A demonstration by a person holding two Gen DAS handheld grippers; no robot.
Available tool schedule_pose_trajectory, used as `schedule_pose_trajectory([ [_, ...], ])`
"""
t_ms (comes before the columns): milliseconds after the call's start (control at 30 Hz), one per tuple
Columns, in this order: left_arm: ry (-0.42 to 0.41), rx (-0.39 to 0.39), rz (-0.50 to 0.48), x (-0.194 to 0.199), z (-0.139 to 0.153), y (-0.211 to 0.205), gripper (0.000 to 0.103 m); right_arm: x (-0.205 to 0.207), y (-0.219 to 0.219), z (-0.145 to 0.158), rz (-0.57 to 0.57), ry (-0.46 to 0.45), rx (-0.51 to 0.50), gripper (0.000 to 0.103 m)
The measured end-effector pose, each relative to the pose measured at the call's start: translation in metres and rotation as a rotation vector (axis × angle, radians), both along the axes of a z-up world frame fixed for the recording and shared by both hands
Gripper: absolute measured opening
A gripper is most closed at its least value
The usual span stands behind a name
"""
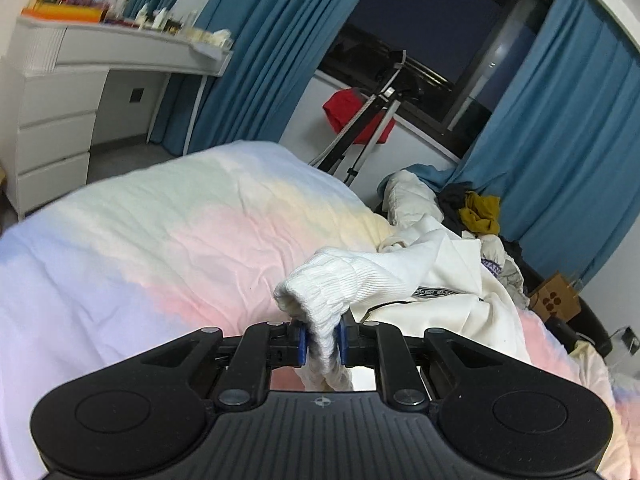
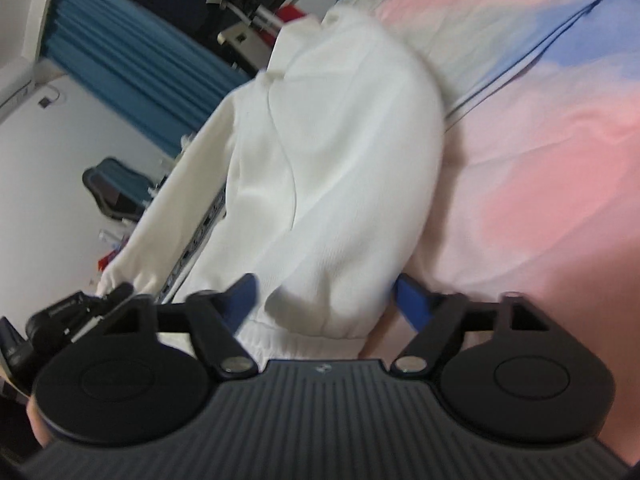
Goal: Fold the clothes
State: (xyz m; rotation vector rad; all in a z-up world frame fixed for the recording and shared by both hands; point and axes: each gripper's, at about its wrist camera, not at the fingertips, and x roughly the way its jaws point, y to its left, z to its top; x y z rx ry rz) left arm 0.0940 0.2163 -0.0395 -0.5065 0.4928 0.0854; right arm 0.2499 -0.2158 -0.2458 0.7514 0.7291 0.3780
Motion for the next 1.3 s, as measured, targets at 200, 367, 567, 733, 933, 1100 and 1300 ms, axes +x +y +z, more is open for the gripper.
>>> schedule_pose_trajectory([
  [200, 0.025, 0.087, 0.014, 0.016, -0.009, -0.018, 0.016, 0.005, 0.015, 0.0, -0.013, -0.088, -0.074, 0.056],
  [367, -0.007, 0.163, -0.023, 0.031, 0.016, -0.036, 0.015, 0.003, 0.021, 0.011, 0.016, -0.063, -0.009, 0.037],
  [567, -0.066, 0.102, 0.032, 0.036, 0.071, 0.012, 0.014, -0.022, 0.053, 0.051, 0.088, -0.138, 0.044, 0.019],
  [733, -0.084, 0.126, 0.099, 0.041, 0.131, 0.075, 0.014, -0.039, 0.125, 0.074, 0.218, -0.187, 0.164, 0.016],
  [933, -0.037, 0.316, 0.218, 0.058, 0.165, 0.148, 0.014, -0.035, 0.247, 0.078, 0.52, -0.196, 0.245, 0.016],
  [1100, 0.142, 0.409, 0.268, 0.082, 0.091, 0.196, 0.014, -0.002, 0.329, 0.048, 0.685, -0.111, 0.11, 0.016],
  [1300, 0.198, 0.388, 0.271, 0.074, 0.019, 0.219, 0.018, 0.02, 0.349, 0.009, 0.763, 0.006, 0.014, 0.016],
])
